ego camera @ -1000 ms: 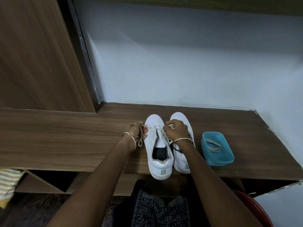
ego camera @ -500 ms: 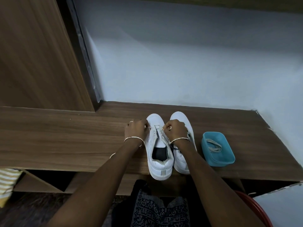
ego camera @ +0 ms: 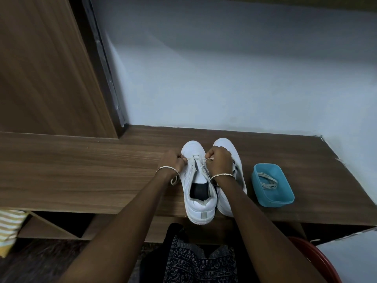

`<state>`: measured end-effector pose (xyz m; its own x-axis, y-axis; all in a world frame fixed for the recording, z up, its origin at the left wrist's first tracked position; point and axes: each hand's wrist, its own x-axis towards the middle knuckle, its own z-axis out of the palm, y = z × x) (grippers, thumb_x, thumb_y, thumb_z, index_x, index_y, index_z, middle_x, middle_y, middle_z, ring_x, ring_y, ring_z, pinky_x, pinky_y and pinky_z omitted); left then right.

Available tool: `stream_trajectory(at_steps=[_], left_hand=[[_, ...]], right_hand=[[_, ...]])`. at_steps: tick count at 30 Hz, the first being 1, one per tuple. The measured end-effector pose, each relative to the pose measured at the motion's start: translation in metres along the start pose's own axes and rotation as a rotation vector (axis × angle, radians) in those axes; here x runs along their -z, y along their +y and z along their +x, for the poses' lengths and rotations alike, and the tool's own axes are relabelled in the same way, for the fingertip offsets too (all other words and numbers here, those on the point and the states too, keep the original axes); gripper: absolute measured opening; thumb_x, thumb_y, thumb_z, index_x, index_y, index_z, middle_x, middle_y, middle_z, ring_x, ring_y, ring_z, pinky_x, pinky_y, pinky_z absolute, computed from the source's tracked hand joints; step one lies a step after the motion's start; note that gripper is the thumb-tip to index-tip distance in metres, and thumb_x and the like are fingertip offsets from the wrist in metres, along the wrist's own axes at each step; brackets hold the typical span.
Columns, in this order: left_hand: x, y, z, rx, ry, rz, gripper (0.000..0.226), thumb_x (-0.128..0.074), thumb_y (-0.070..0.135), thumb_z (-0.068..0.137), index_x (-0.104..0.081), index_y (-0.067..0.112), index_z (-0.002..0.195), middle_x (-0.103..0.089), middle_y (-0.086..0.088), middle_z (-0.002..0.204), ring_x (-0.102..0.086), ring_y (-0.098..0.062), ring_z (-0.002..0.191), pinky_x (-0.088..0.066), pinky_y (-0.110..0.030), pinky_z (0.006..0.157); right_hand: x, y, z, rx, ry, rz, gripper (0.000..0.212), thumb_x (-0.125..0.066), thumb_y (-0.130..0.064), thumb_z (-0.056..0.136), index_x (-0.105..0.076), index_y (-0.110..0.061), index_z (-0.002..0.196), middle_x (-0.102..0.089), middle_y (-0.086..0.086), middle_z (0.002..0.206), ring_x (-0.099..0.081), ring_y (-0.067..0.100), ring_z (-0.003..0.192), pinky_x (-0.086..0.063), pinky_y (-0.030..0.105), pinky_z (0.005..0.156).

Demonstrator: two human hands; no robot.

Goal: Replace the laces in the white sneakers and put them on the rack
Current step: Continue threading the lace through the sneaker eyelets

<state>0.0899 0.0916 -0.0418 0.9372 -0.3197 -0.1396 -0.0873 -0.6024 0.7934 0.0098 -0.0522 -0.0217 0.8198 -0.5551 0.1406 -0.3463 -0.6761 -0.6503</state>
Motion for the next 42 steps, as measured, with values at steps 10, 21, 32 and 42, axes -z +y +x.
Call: stream_trajectory(at_steps=[10,21,32,42], left_hand=[[-0.002,0.0,0.002,-0.04,-0.015,0.066,0.02,-0.06,0.011,0.087,-0.071,-0.004,0.079,-0.069,-0.02,0.081,-0.059,-0.034,0.078,-0.043,-0.035,0.066],[0.0,0.001,0.0,0.018,-0.046,0.004,0.021,-0.06,0.016,0.087,-0.072,0.001,0.079,-0.066,-0.011,0.075,-0.056,-0.027,0.072,-0.039,-0.031,0.064],[0.006,-0.001,-0.006,0.162,-0.026,-0.257,0.031,-0.07,0.028,0.082,-0.065,0.013,0.056,-0.049,-0.006,0.058,-0.044,-0.022,0.058,-0.035,-0.031,0.06],[0.065,0.033,-0.032,0.266,-0.193,-0.745,0.031,-0.061,0.024,0.095,-0.059,0.008,0.069,-0.049,-0.002,0.049,-0.046,-0.014,0.039,-0.045,-0.029,0.053]], right_hand=[[0.012,0.001,0.01,-0.05,-0.206,-0.05,0.019,-0.072,-0.021,0.086,-0.078,-0.007,0.075,-0.075,0.011,0.077,-0.069,0.027,0.079,-0.048,0.027,0.067],[0.011,0.002,0.009,0.015,-0.107,-0.074,0.019,-0.062,0.0,0.082,-0.075,-0.014,0.077,-0.074,0.002,0.091,-0.066,0.023,0.092,-0.043,0.025,0.072],[0.012,0.006,0.01,-0.101,-0.016,0.116,0.019,-0.064,-0.002,0.073,-0.07,-0.02,0.072,-0.074,-0.003,0.082,-0.067,0.021,0.084,-0.048,0.026,0.073],[0.066,0.0,0.004,-0.417,-0.027,0.85,0.016,-0.065,0.001,0.083,-0.066,-0.01,0.072,-0.057,0.006,0.063,-0.039,0.011,0.039,-0.038,0.021,0.043]])
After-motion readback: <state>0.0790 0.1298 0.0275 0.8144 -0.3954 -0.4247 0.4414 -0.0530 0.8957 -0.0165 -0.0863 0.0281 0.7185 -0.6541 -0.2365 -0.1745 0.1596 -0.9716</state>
